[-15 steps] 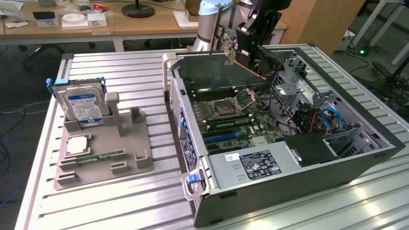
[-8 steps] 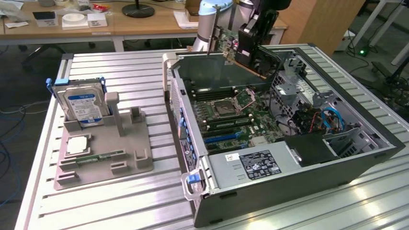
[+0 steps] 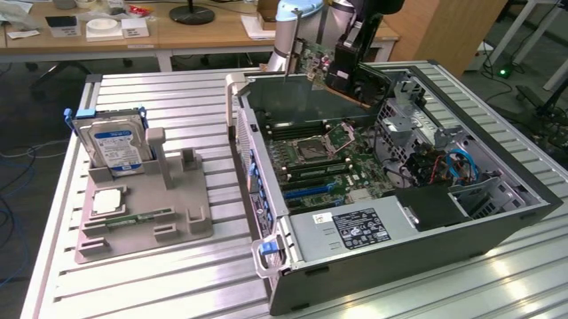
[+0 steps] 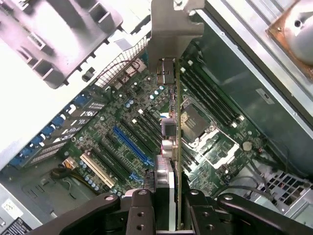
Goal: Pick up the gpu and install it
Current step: 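Insert the gpu into the slot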
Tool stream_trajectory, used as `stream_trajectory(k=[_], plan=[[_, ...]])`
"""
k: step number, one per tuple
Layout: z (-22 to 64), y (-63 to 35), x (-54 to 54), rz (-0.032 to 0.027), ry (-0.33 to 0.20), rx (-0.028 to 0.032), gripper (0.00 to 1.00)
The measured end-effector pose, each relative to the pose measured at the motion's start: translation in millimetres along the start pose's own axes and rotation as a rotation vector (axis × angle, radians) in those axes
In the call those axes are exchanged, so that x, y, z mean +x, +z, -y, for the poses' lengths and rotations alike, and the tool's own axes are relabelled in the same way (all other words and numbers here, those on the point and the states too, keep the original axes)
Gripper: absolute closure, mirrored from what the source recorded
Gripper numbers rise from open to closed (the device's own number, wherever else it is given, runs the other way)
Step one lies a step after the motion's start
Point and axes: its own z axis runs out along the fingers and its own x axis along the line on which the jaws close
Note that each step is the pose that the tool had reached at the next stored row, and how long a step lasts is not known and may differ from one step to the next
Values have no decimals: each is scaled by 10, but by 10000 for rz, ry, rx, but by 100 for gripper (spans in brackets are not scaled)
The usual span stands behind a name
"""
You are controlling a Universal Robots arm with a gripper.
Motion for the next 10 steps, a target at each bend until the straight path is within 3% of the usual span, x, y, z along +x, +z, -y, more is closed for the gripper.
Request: stream_trajectory(k=[10], plan=[[-6, 0, 6, -60, -1152, -28, 72]])
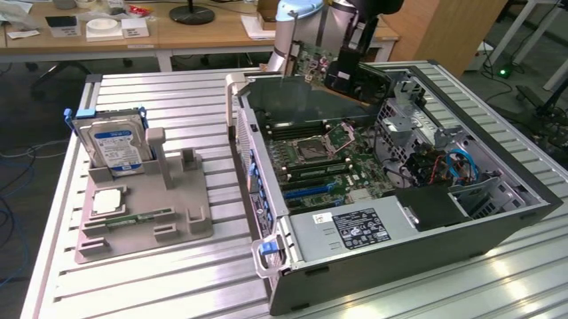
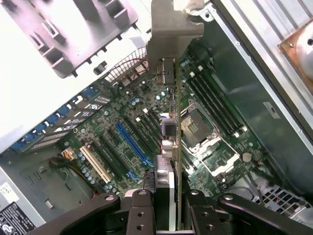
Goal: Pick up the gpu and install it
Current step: 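Insert the gpu into the slot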
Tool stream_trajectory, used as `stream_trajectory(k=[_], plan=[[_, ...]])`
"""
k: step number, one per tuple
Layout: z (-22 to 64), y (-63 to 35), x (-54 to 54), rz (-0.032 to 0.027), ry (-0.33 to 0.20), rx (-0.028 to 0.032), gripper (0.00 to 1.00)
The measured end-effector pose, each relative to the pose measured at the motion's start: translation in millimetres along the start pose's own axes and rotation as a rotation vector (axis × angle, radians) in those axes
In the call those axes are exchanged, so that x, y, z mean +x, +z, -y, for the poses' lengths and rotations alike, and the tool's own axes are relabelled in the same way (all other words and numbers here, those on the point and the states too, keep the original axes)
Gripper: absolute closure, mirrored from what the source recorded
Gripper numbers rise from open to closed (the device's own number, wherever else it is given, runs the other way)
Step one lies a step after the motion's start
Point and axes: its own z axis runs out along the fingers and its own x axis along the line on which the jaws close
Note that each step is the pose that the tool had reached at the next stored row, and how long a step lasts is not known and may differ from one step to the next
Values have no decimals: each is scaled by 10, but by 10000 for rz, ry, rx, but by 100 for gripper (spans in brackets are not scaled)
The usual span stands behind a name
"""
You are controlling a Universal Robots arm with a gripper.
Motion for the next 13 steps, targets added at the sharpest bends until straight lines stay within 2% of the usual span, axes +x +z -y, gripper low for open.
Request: stream_trajectory(k=[13], plan=[[-9, 1, 10, -75, -1484, -37, 72]])
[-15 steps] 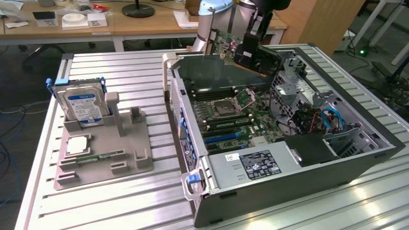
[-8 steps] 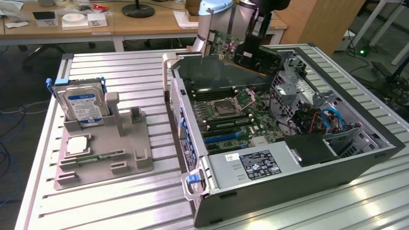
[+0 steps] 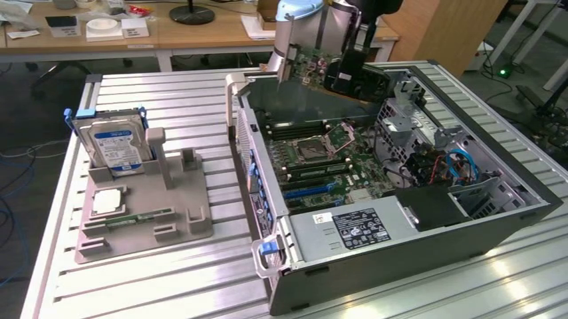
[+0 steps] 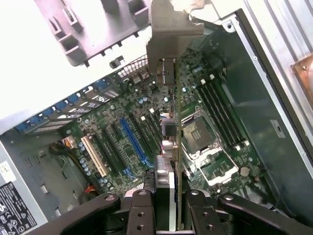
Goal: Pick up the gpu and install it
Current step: 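Insert the gpu into the slot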
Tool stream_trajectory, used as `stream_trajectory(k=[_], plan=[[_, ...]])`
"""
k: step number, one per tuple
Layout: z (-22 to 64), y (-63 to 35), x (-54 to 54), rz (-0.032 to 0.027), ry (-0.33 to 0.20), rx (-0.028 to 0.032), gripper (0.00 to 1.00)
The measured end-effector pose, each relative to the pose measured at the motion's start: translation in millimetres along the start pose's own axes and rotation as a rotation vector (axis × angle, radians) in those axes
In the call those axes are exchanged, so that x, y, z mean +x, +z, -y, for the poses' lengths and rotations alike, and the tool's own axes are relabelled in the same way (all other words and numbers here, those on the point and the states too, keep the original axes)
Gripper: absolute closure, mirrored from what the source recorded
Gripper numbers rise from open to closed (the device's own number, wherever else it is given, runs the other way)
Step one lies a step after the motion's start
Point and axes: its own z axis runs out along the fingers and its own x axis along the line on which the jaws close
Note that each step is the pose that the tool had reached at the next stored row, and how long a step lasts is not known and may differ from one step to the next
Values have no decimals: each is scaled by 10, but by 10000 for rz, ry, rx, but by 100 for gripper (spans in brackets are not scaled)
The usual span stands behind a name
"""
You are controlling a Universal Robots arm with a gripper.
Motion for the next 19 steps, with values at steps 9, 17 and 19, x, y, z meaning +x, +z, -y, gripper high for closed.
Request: stream_trajectory(k=[9, 17, 19], plan=[[-4, 0, 2, -57, -1108, -27, 72], [-2, 19, 3, -4, -2174, 180, 72], [-2, 27, 4, 41, -2387, 300, 72]])
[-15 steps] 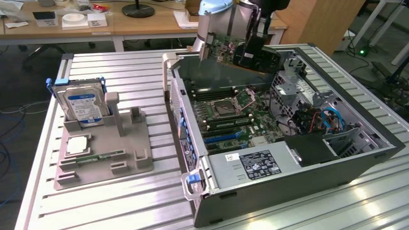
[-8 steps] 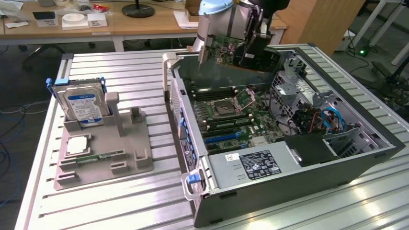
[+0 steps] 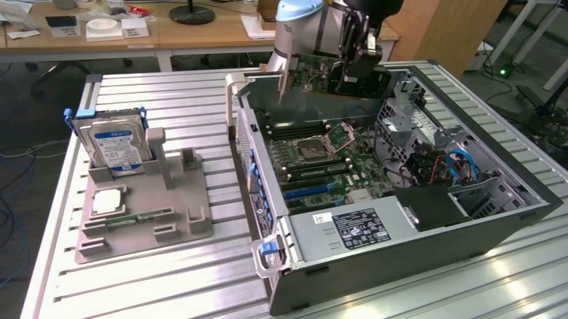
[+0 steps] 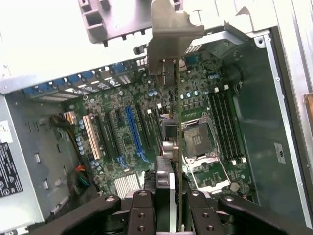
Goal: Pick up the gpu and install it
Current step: 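Insert the gpu into the slot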
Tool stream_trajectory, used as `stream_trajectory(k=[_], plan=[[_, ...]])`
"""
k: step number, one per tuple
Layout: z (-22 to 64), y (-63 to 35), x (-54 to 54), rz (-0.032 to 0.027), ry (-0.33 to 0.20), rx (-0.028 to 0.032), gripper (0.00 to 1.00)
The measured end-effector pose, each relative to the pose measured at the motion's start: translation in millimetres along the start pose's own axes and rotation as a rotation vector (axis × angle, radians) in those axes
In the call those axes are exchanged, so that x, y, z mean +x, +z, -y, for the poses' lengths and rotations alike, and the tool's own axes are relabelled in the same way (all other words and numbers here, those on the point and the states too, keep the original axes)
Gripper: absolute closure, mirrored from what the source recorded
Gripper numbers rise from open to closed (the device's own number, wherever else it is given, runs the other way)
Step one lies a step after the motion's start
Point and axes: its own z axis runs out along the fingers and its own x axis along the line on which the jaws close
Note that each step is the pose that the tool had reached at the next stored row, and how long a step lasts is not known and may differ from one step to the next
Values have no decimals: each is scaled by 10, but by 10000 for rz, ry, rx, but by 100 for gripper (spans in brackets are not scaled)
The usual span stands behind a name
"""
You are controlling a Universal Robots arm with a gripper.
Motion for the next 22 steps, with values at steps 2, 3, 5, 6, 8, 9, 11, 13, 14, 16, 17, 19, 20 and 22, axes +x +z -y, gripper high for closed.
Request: stream_trajectory(k=[2, 3, 5, 6, 8, 9, 11, 13, 14, 16, 17, 19, 20, 22], plan=[[0, 6, 1, 12, -211, 14, 72], [0, 8, 1, 29, -319, 8, 72], [0, 12, 1, 103, -494, -15, 72], [0, 15, 0, 134, -589, -22, 72], [1, 27, 1, 165, -972, 24, 72], [0, 31, 1, 173, -1106, 56, 72], [1, 44, 2, 198, -1507, 166, 72], [1, 52, 3, 215, -1733, 240, 72], [1, 55, 3, 223, -1830, 276, 72], [2, 60, 3, 236, -1944, 293, 72], [1, 63, 4, 249, -1966, 291, 72], [1, 69, 4, 285, -1990, 283, 72], [1, 73, 4, 293, -1998, 281, 72], [2, 78, 5, 308, -2011, 277, 72]])
